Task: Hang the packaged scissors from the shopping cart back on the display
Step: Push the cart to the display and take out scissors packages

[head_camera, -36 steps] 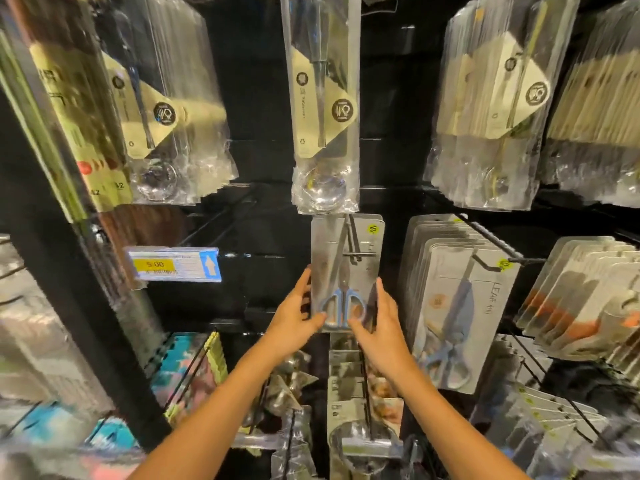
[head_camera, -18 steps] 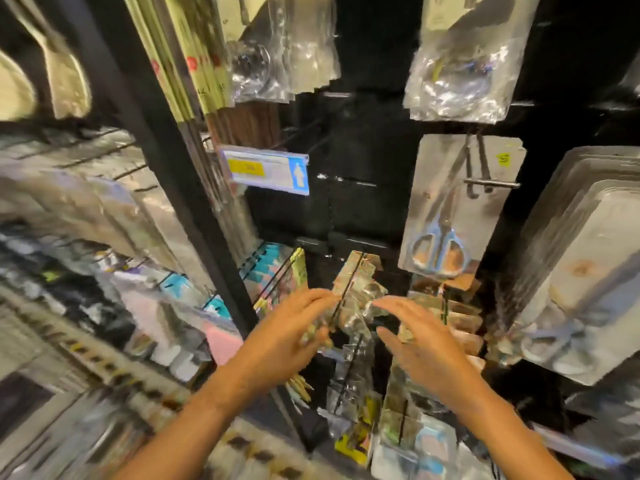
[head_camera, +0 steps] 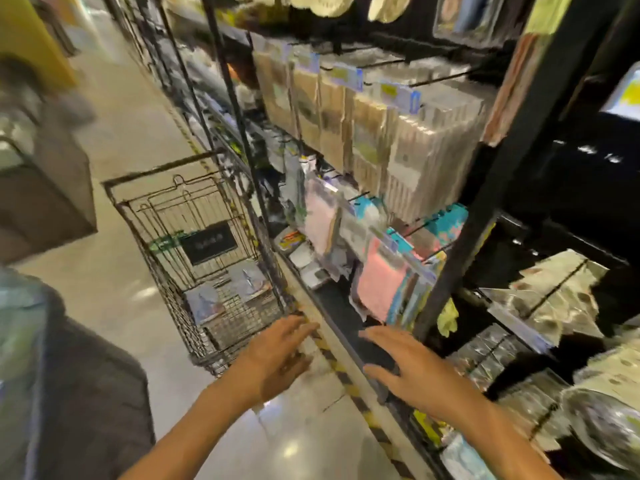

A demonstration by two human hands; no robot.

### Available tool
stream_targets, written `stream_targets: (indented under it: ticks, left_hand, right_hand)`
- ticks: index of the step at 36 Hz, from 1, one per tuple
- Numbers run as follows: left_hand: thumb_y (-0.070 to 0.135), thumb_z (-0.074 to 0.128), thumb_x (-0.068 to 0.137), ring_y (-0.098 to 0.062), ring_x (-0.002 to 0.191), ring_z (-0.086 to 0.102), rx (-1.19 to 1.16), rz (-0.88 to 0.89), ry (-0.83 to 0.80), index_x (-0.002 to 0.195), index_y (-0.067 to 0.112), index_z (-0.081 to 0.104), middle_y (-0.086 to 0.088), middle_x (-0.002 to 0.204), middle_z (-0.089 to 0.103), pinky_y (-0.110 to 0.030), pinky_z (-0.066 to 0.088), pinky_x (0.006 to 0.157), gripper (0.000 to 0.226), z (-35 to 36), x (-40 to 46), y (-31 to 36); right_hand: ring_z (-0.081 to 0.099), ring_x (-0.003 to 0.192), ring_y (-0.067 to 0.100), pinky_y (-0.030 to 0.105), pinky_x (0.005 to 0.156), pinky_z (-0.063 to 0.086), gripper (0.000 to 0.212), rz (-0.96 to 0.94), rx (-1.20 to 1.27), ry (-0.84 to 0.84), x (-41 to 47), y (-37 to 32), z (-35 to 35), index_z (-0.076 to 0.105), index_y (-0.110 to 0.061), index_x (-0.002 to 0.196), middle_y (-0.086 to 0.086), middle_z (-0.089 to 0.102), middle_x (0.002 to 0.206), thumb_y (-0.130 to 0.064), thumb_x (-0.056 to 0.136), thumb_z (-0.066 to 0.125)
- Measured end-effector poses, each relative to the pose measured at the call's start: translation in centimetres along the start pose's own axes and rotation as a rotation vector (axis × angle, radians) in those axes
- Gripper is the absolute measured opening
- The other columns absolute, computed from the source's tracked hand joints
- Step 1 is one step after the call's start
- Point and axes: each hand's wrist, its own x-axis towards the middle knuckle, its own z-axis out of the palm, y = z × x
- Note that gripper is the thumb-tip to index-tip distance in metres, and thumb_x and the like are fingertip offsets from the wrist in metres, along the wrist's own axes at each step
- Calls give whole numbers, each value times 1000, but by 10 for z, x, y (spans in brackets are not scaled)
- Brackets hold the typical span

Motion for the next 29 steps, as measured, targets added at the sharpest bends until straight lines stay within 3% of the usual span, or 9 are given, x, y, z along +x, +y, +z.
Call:
stream_targets:
  ticks: [4, 8, 10, 13, 15, 17, 19, 25, 29]
  left_hand:
    - [70, 23, 97, -17, 146, 32, -33, -154, -72, 152, 48, 22, 10, 159, 31, -40, 38, 115, 59, -3, -58, -65]
    - [80, 11, 89, -12, 148, 29, -68, -290, -40, 152, 52, 20, 16, 162, 26, -38, 35, 117, 70, -11, -110, -126]
    - [76, 17, 92, -14, 145, 33, -69, -362, -31, 155, 43, 24, 13, 160, 32, -35, 35, 116, 71, -17, -131, -151]
    - [59, 37, 99, -14, 141, 37, -98, -445, -9, 154, 36, 31, 9, 157, 37, -27, 32, 115, 60, -27, -157, -180]
    - [61, 36, 97, -14, 140, 39, -130, -483, 14, 153, 35, 33, 8, 155, 40, -20, 27, 113, 61, -33, -171, -195]
    - [55, 43, 99, -15, 139, 39, -160, -511, 14, 152, 35, 35, 7, 154, 42, -18, 26, 111, 57, -35, -181, -212]
    - [47, 48, 101, -15, 141, 38, -159, -542, 5, 153, 33, 35, 6, 155, 40, -22, 28, 113, 55, -35, -188, -228]
    - [43, 50, 102, -16, 142, 37, -189, -598, 9, 153, 29, 37, 4, 155, 41, -16, 22, 109, 54, -34, -180, -261]
    - [47, 45, 103, -13, 145, 31, -196, -614, 12, 155, 30, 33, 6, 158, 36, -23, 25, 116, 56, -34, -157, -282]
  right_hand:
    - [30, 145, 3, 23, 116, 31, 61, -4, -37, -105, 42, -48, 34, 35, -37, 152, -19, 34, 156, -62, 97, 47]
    - [39, 140, 9, 22, 111, 35, 65, 16, -70, -158, 79, -99, 67, 39, -28, 151, -10, 39, 154, -62, 96, 47]
    - [41, 139, 12, 23, 111, 36, 83, 12, -49, -177, 96, -120, 83, 40, -28, 150, -7, 39, 155, -79, 85, 35]
    - [37, 143, 14, 25, 114, 32, 84, 9, -57, -215, 125, -142, 108, 40, -26, 151, -5, 38, 157, -79, 86, 36]
    - [38, 142, 12, 23, 114, 30, 89, 8, -58, -217, 142, -154, 121, 41, -26, 150, -6, 41, 155, -85, 83, 33]
    - [38, 142, 10, 15, 110, 27, 65, 18, -89, -233, 158, -165, 132, 41, -27, 150, -6, 42, 155, -62, 96, 47]
    - [36, 142, 10, 10, 105, 23, 57, 18, -105, -242, 173, -173, 138, 41, -25, 151, -7, 41, 155, -49, 100, 52]
    - [33, 145, 9, 17, 112, 24, 57, 7, -146, -269, 220, -176, 146, 39, -28, 153, -8, 38, 157, -49, 101, 52]
    - [33, 145, 9, 24, 116, 26, 57, 3, -133, -282, 261, -164, 146, 39, -33, 152, -11, 40, 156, -51, 100, 52]
